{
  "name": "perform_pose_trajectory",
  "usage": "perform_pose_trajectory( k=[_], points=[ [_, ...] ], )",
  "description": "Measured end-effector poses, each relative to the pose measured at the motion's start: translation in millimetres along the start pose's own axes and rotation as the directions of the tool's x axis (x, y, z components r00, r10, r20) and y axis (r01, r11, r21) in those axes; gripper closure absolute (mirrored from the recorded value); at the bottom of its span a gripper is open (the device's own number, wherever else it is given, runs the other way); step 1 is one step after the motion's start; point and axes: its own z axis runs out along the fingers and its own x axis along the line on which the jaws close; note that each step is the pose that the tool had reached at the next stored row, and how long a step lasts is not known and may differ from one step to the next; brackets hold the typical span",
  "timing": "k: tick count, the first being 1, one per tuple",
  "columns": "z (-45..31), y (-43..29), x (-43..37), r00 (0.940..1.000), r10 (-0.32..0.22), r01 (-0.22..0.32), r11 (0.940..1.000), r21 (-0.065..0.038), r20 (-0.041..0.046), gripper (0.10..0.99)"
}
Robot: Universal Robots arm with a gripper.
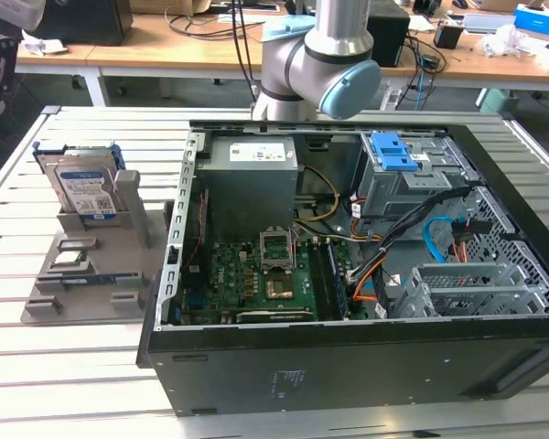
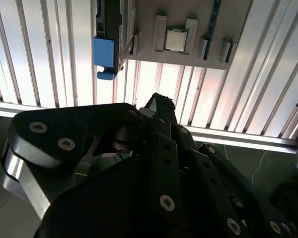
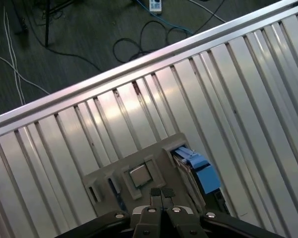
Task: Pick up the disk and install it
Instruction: 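Pick up the disk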
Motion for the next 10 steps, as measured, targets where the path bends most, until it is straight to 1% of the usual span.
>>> perform_pose_trajectory(
  k=[6, 10],
  points=[
    [0.0, 0.0, 0.0, 0.9987, -0.051, 0.051, 0.9987, -0.001, -0.0021, 0.980],
    [0.0, 0.0, 0.0, 0.9953, -0.096, 0.096, 0.9953, -0.002, -0.0041, 0.980]
  ],
)
